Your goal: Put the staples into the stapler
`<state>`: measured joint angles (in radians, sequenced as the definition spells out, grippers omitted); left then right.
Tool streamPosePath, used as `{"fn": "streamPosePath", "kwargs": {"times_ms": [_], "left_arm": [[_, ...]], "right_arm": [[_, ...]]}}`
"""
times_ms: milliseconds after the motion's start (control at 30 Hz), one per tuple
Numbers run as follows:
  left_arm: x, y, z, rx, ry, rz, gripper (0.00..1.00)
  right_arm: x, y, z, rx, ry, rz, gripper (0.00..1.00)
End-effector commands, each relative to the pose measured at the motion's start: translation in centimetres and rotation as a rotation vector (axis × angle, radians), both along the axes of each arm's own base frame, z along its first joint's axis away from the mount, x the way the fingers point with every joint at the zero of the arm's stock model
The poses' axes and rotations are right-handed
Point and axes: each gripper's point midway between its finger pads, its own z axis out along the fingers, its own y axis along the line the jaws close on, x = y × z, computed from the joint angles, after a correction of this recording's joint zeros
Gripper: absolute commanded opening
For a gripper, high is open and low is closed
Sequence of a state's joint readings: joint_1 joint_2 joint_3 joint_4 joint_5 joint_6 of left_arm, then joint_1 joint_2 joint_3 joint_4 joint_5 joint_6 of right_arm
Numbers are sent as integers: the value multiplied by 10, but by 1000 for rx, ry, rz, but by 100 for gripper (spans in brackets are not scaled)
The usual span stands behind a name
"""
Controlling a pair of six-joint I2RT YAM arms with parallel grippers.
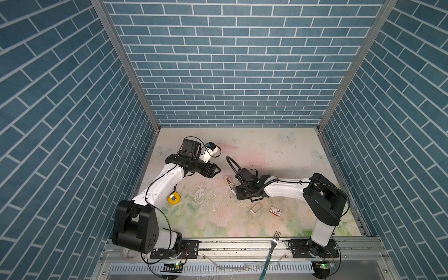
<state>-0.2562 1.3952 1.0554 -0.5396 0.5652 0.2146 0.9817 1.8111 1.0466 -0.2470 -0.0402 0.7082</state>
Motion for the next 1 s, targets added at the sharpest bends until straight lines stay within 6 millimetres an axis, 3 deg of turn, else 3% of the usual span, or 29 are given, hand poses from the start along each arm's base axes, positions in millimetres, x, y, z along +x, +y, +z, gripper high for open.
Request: {"fn": "streamPosePath", "kwargs": {"times_ms": [0, 200, 400, 967], "left_arm": [[-4, 0, 2, 5, -16, -5, 70], [-4, 2, 4, 9, -29, -3, 72], [-4, 3, 7, 15, -44, -1, 75], [1, 13, 13, 15, -60, 34, 75]], "right_arm": [[0, -17, -9, -105, -14, 11, 23], [-6, -10, 0, -36, -18, 25, 25], [-25, 13, 9, 93, 19, 87, 24], [-25, 23, -12, 100, 49, 86, 21]]}}
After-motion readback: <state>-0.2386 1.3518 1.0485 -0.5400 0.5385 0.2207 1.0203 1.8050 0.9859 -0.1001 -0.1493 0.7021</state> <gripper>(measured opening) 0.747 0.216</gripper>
